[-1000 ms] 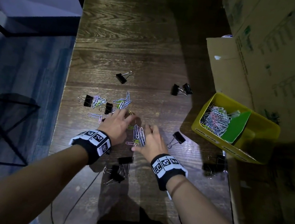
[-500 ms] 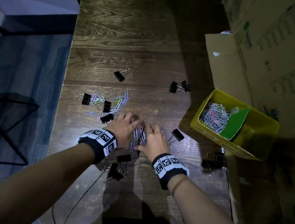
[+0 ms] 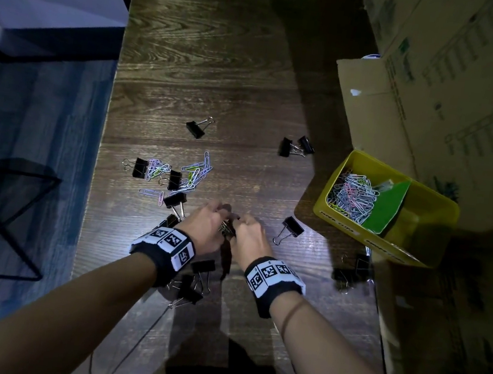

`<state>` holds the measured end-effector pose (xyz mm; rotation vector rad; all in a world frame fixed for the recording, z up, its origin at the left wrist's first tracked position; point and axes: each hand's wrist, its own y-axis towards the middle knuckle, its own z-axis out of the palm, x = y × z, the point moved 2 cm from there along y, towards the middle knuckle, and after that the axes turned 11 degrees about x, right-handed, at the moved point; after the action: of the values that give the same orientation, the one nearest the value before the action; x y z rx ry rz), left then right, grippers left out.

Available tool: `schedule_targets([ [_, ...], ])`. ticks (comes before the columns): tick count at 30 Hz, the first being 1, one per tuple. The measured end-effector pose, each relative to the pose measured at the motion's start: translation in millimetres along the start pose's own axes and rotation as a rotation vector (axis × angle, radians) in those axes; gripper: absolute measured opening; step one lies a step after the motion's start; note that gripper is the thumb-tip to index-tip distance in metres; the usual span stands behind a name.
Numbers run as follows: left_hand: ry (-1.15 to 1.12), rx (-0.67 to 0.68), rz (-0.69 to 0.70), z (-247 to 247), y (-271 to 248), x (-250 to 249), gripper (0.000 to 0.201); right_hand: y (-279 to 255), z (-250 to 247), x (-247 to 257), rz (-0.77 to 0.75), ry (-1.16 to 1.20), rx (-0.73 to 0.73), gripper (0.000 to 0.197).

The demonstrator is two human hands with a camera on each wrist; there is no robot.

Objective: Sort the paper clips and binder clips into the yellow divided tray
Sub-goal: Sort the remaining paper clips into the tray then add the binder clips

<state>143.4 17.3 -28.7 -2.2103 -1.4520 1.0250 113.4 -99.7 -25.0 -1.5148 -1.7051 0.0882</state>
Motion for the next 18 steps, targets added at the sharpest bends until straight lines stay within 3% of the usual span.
schedule_targets([
  [5,0.114,0.083,-0.022,11,-3,-3,0.079,0,5,-3,-0.009,0.055,0.008,0.044],
  [12,-0.063,-0.004,0.068,2,-2,1,0.054,-1,-3,-3,-0.034,0.035,0.044,0.026],
  [18,-0.103,-0.053,0.065,-1,-2,-1,0.039,4,-5,-19,0.098,0.294,0.051,0.025],
])
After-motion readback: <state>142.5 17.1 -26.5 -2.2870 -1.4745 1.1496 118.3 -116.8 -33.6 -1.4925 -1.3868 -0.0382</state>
